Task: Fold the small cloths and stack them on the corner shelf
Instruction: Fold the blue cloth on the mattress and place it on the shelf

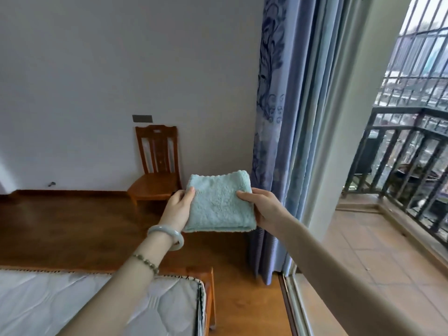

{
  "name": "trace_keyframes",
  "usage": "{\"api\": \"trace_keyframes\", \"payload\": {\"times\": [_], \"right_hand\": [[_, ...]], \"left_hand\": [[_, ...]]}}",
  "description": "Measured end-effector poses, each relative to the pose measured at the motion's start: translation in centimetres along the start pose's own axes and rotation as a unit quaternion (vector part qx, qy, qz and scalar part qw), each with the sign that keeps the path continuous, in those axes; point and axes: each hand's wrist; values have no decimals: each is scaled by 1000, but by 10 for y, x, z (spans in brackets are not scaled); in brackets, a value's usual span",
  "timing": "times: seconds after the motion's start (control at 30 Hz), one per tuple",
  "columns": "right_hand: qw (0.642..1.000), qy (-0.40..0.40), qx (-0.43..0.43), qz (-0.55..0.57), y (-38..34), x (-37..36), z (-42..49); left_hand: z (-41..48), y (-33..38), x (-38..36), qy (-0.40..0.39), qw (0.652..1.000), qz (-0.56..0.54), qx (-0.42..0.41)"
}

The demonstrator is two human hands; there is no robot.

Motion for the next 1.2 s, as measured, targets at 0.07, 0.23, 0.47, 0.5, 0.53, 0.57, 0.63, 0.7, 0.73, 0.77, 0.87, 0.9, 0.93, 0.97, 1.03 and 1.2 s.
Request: {"api": "trace_keyframes", "payload": {"times": [0.07,0.23,0.47,0.5,0.53,0.57,0.63,0.7,0.73,0.77,0.87,0.9,0.93,0.97,1.03,1.2], "right_hand": [[1000,1,8,4,-5,2,39],[1000,-8,-4,11,-4,16,132],[998,-51,-38,12,19,29,274],[997,-61,-40,12,23,32,298],[996,-74,-42,12,25,33,325],[995,-89,-44,9,28,35,352],[991,-123,-53,4,28,35,403],[986,-151,-68,1,27,30,454],[984,-161,-71,3,25,26,474],[982,-172,-75,4,24,22,494],[975,-202,-94,19,31,5,540],[971,-215,-102,21,35,-2,554],[966,-231,-114,25,40,-11,567],[960,-251,-124,26,46,-23,581],[951,-278,-134,32,58,-47,600],[929,-331,-162,18,90,-121,634]], "left_hand": [[38,17,-7,3,1000,4,-7],[119,40,-27,22,999,23,-12],[240,54,-48,93,995,30,-12],[259,55,-51,102,994,27,-9],[280,58,-55,116,993,22,-5],[300,61,-59,131,991,15,0],[337,71,-66,167,986,-2,7],[369,85,-71,203,979,-1,14],[382,92,-72,220,975,4,16],[396,97,-71,238,971,4,18],[425,107,-65,279,960,1,27],[433,108,-61,292,956,-1,29],[442,108,-57,310,950,-3,33],[450,107,-50,330,943,-8,36],[460,107,-35,363,930,-16,50],[484,102,16,449,890,-15,82]]}}
Point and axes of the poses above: each hand's wrist, its own z-axis towards the middle knuckle, its own x-axis out of the back of the hand, y = z × x, and after that the axes turned 13 degrees about x, right-handed
